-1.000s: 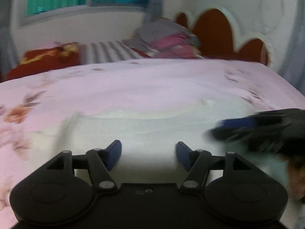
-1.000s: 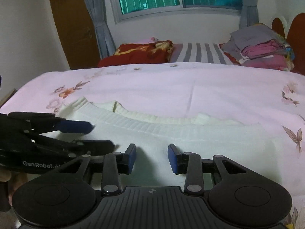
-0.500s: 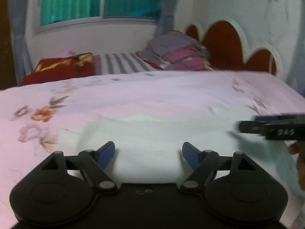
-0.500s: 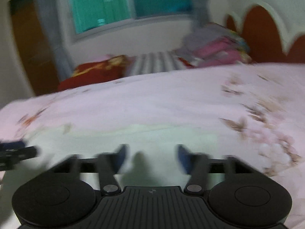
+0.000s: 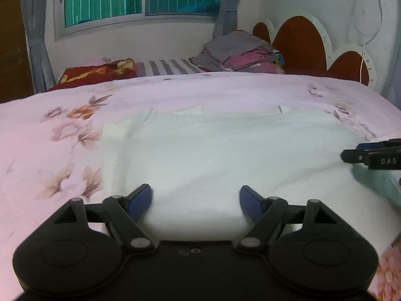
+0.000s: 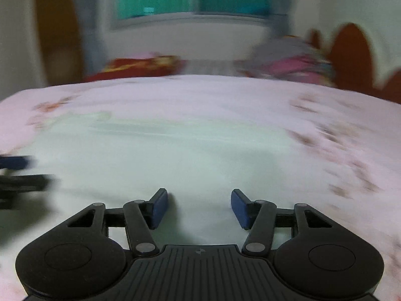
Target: Fold small clothes
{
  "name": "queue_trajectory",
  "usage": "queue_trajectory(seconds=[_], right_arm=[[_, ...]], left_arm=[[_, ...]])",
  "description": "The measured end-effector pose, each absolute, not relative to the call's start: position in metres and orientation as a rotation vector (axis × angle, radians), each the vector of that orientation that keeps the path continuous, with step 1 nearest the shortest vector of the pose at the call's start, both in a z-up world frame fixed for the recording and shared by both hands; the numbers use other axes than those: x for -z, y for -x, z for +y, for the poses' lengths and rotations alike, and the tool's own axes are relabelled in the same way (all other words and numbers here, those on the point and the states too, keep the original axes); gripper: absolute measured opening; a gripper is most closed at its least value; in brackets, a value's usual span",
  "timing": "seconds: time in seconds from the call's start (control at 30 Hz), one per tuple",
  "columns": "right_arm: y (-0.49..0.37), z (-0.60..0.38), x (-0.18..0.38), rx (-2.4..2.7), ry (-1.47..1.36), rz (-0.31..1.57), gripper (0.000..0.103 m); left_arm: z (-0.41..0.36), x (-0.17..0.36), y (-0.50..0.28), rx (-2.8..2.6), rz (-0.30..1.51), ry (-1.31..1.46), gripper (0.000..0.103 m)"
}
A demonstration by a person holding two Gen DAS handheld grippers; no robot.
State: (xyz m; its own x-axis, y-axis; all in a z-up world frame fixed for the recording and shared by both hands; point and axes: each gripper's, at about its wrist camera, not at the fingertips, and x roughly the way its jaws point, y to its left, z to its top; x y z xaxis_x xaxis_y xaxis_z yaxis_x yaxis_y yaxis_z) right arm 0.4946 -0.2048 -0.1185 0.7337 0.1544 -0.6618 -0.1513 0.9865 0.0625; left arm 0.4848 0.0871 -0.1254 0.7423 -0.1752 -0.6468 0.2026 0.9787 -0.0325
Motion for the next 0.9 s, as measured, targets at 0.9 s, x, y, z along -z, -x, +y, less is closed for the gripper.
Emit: queue_trajectory(seconds=[0.9], right_arm=[[-0.393,-0.132,0.114,-0.46,-0.091,0.815,0.017]], left_arm=[[0.049,0.123,-0.387,0.224,0.759,-0.001,0.057]])
